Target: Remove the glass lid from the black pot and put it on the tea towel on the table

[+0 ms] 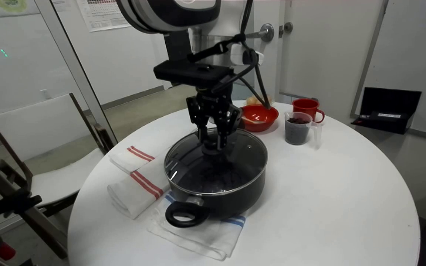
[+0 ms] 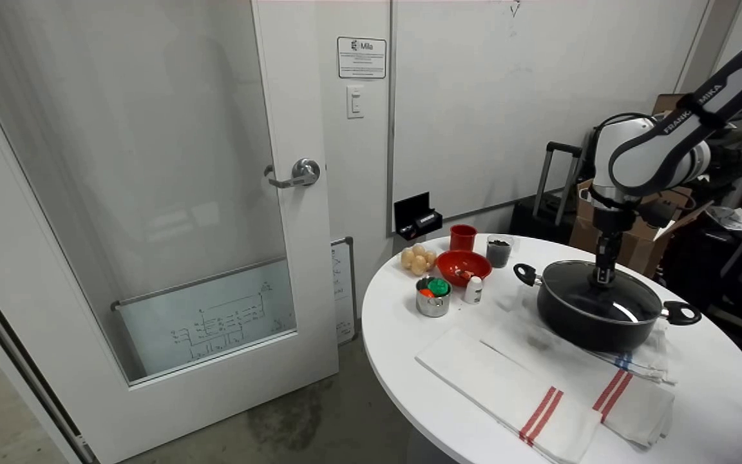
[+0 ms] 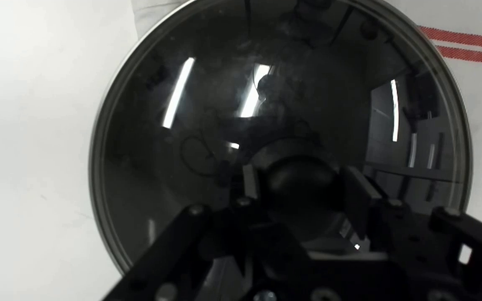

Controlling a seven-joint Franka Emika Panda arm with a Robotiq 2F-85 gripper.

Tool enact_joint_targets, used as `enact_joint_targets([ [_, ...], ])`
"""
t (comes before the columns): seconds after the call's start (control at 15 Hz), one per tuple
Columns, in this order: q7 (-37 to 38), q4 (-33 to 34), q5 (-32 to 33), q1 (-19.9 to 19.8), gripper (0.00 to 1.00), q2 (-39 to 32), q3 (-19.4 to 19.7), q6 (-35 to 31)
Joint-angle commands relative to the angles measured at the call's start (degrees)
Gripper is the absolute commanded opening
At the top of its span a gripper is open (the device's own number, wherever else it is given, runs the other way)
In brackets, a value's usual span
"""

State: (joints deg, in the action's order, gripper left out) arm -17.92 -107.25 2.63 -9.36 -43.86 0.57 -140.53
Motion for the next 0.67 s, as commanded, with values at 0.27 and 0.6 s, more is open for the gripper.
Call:
enact_joint_targets([
  [0.27, -0.3, -4.7, 0.1, -0.1, 0.25, 8.6, -0.6, 4.6],
  [0.6, -0.5, -5.4, 0.6, 2.0, 0.25, 13.7, -1.8, 10.8],
])
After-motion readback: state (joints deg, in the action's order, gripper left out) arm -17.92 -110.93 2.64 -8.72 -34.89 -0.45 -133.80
